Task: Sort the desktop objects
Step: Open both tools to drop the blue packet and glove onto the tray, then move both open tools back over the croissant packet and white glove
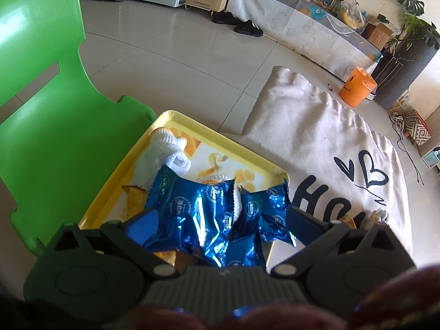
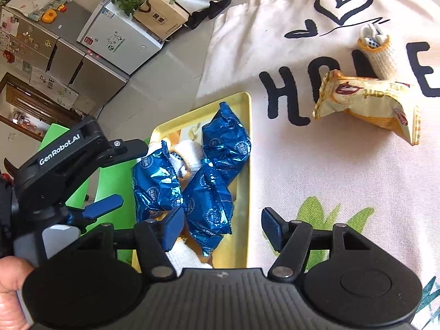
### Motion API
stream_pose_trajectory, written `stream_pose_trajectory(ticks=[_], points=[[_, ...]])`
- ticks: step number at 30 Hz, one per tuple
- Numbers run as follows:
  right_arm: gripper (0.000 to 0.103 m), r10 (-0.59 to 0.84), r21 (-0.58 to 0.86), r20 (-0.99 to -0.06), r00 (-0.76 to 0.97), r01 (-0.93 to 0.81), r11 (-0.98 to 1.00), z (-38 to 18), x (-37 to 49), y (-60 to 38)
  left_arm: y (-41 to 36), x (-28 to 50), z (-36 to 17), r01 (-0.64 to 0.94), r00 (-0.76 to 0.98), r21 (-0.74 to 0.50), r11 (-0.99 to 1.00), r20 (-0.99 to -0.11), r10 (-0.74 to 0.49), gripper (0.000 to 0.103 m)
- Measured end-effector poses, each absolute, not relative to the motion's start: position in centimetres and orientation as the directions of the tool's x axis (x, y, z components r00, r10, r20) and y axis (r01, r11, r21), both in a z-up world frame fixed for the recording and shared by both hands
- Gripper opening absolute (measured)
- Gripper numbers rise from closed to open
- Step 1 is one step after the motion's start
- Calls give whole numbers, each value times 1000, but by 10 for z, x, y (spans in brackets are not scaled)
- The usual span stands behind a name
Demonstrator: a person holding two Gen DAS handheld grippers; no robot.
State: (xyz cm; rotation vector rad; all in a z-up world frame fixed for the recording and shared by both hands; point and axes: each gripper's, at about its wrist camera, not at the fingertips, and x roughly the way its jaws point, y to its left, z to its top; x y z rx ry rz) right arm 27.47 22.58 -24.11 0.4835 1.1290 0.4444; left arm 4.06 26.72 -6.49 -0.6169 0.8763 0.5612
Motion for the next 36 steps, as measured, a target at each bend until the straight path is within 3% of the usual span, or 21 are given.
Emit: stream_pose_trajectory(ticks=[36], points=[[73,265,410,-832,487,219,885,-242,336,84,141,90,-87,-450,474,-230,863,-880,13,102]])
